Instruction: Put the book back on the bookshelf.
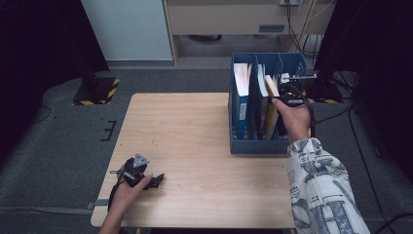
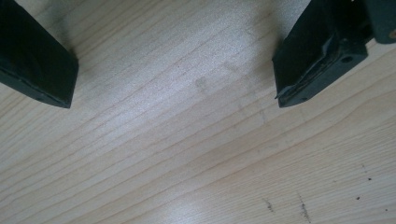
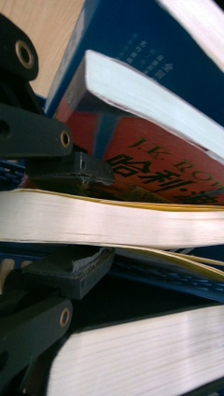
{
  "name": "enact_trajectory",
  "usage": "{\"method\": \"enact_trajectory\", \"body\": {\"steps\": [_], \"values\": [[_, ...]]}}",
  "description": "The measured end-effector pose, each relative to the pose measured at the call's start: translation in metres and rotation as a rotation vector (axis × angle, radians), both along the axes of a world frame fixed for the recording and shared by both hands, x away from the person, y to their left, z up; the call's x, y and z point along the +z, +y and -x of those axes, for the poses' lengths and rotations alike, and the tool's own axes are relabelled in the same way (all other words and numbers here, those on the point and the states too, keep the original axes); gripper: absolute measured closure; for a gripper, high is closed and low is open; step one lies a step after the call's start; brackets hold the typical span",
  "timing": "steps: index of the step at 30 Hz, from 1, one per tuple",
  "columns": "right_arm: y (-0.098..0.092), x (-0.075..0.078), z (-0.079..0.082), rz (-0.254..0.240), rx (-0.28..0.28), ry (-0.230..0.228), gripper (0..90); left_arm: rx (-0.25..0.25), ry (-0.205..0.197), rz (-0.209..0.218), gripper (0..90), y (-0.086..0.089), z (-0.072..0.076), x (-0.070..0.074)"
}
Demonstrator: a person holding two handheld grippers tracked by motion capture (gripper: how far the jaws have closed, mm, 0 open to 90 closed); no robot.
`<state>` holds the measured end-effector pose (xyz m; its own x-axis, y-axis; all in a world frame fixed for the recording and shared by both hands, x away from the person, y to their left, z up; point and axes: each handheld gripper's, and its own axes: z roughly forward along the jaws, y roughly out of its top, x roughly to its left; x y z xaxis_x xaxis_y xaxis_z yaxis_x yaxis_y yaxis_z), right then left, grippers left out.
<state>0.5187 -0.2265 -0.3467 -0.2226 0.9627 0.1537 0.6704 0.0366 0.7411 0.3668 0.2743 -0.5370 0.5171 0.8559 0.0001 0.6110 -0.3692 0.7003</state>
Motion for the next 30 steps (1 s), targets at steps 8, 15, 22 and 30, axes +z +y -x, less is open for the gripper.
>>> {"method": "enact_trajectory", "body": {"steps": [8, 15, 22, 30], "values": [[0.006, -0.008, -0.001, 0.039, -0.002, 0.023, 64.3, 0.001, 0.001, 0.003, 0.0, -0.001, 0.000, 0.000], [0.010, -0.005, 0.000, 0.140, -0.013, 0.003, 75.0, -0.003, 0.000, 0.000, 0.0, -0.001, 0.000, 0.000], [0.004, -0.006, 0.000, 0.132, -0.039, -0.026, 75.7, -0.001, 0.002, 0.003, 0.0, -0.001, 0.000, 0.000], [0.001, 0.001, -0.009, 0.108, -0.076, -0.053, 75.7, -0.003, 0.003, -0.001, 0.0, -0.001, 0.000, 0.000]]}}
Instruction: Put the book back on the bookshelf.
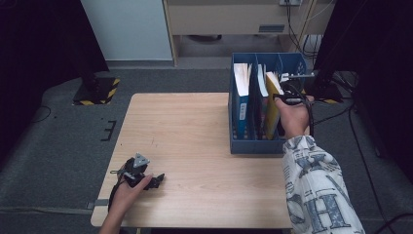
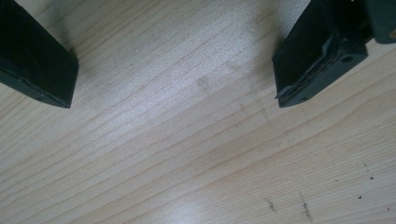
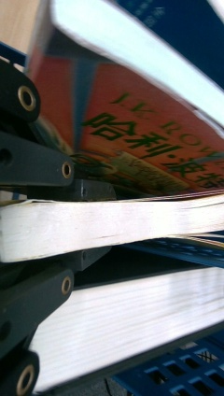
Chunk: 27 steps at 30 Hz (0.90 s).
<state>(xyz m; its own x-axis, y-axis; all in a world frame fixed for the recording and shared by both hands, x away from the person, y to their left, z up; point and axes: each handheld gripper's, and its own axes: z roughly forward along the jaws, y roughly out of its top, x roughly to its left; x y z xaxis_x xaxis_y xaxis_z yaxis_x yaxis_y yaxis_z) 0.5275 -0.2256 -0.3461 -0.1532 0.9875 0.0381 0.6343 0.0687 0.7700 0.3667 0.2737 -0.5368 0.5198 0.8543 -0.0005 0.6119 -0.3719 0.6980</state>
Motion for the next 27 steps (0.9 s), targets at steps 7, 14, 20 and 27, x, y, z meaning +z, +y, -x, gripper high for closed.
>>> {"method": "enact_trajectory", "body": {"steps": [7, 14, 20, 27], "values": [[0.006, 0.004, -0.012, -0.007, -0.023, -0.019, 75.7, 0.000, 0.000, 0.000, 0.0, 0.000, 0.000, 0.000], [0.008, 0.002, -0.021, -0.001, -0.033, -0.019, 75.6, -0.002, 0.000, 0.000, 0.0, 0.000, 0.000, 0.000], [0.008, 0.000, -0.023, -0.004, -0.040, -0.020, 75.6, -0.003, 0.001, 0.001, 0.0, 0.000, 0.000, 0.000], [0.009, -0.003, -0.025, 0.000, -0.037, -0.019, 75.5, -0.010, 0.003, -0.008, 0.0, 0.000, -0.001, 0.000]]}}
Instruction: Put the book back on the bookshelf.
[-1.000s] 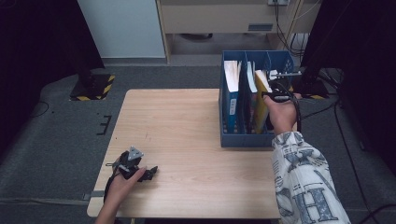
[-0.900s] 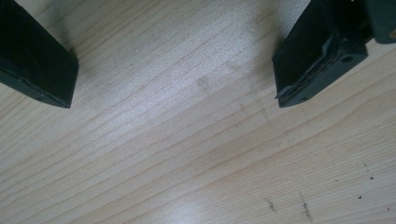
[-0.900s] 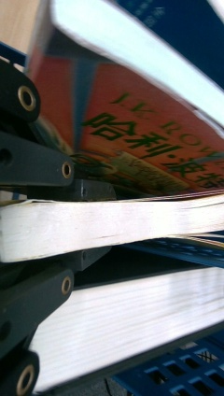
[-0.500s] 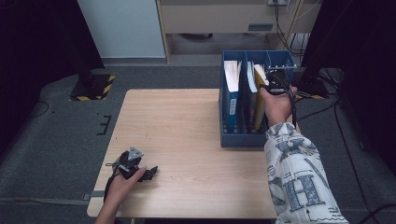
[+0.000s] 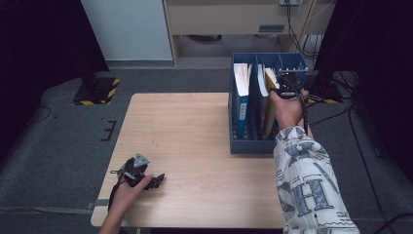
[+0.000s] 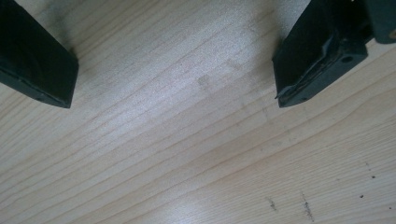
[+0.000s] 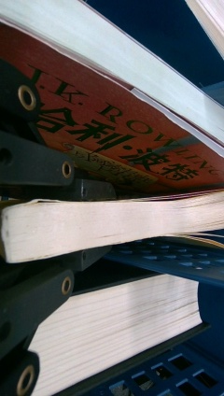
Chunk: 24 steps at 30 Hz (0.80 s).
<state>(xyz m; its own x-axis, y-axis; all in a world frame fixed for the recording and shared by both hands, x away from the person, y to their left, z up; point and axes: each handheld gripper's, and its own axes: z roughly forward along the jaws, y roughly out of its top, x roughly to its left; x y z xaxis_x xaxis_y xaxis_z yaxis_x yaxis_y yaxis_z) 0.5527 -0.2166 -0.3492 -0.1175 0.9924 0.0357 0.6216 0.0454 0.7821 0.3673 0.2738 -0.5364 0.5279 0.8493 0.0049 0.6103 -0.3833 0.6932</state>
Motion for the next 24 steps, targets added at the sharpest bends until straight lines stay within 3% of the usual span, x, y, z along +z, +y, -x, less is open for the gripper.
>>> {"method": "enact_trajectory", "body": {"steps": [14, 24], "values": [[0.0042, -0.0016, -0.0008, 0.001, 0.006, -0.019, 75.5, -0.001, 0.000, -0.001, 0.0, -0.0002, -0.0001, 0.0000], [0.0047, -0.0033, 0.0001, 0.003, 0.033, -0.006, 74.2, 0.000, 0.000, 0.003, 0.0, -0.0005, -0.0002, -0.0001]]}}
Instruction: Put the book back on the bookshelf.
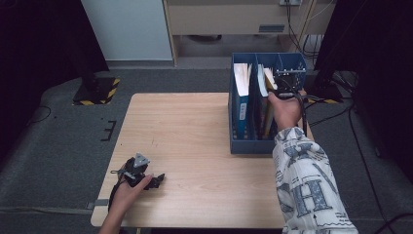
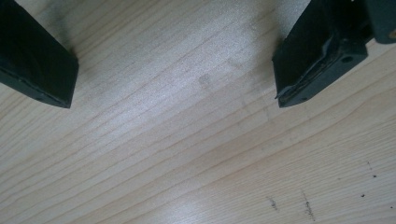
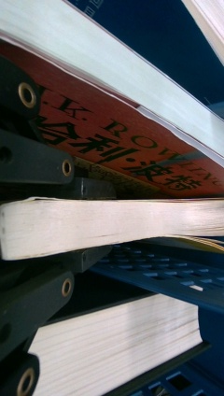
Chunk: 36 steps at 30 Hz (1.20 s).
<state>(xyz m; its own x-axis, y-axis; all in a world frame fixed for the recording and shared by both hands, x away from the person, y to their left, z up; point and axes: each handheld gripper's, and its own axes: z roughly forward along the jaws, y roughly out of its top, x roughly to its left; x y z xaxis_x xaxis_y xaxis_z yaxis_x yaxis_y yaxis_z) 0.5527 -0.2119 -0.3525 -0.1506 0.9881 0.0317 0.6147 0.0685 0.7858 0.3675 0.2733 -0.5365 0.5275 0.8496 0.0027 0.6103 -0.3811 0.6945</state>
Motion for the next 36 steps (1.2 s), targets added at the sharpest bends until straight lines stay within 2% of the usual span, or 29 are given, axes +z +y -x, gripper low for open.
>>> {"method": "enact_trajectory", "body": {"steps": [7, 10, 12, 14, 17, 22, 25, 26, 29, 30, 31, 32, 36], "values": [[-0.004, -0.005, 0.005, -0.027, 0.023, 0.003, 70.4, 0.004, -0.003, 0.006, 0.0, -0.001, 0.000, 0.000], [-0.006, -0.004, 0.008, -0.034, 0.041, -0.004, 63.2, 0.000, -0.001, 0.000, 0.0, 0.000, 0.000, 0.000], [-0.007, 0.000, 0.015, -0.020, 0.055, -0.010, 56.8, 0.001, -0.001, 0.000, 0.0, 0.000, 0.000, 0.000], [-0.007, 0.003, 0.021, 0.024, 0.073, -0.017, 53.8, 0.002, -0.001, 0.000, 0.0, 0.000, 0.000, 0.000], [-0.007, 0.004, 0.027, 0.038, 0.088, -0.025, 52.5, 0.000, -0.003, -0.002, 0.0, 0.000, 0.000, 0.000], [-0.007, 0.002, 0.044, 0.017, 0.094, -0.032, 50.2, 0.006, -0.002, 0.002, 0.0, -0.001, 0.001, 0.000], [-0.008, 0.000, 0.048, 0.013, 0.097, -0.033, 48.6, 0.007, -0.001, 0.003, 0.0, -0.001, 0.001, 0.000], [-0.009, -0.002, 0.052, 0.009, 0.097, -0.034, 44.9, 0.004, -0.001, 0.001, 0.0, -0.001, 0.001, 0.000], [-0.010, -0.004, 0.056, -0.001, 0.100, -0.037, 41.6, 0.004, -0.002, 0.001, 0.0, -0.001, 0.001, 0.000], [-0.011, -0.005, 0.061, -0.005, 0.097, -0.034, 36.5, 0.004, -0.002, 0.002, 0.0, -0.001, 0.001, 0.000], [-0.011, -0.005, 0.061, -0.005, 0.097, -0.034, 36.5, 0.004, -0.002, 0.002, 0.0, -0.001, 0.001, 0.000], [-0.012, -0.005, 0.066, -0.011, 0.097, -0.048, 32.8, 0.004, -0.002, 0.002, 0.0, -0.001, 0.001, 0.000], [-0.012, -0.005, 0.076, -0.028, 0.124, -0.052, 25.7, 0.005, 0.000, -0.001, 0.0, -0.001, 0.001, 0.000]]}}
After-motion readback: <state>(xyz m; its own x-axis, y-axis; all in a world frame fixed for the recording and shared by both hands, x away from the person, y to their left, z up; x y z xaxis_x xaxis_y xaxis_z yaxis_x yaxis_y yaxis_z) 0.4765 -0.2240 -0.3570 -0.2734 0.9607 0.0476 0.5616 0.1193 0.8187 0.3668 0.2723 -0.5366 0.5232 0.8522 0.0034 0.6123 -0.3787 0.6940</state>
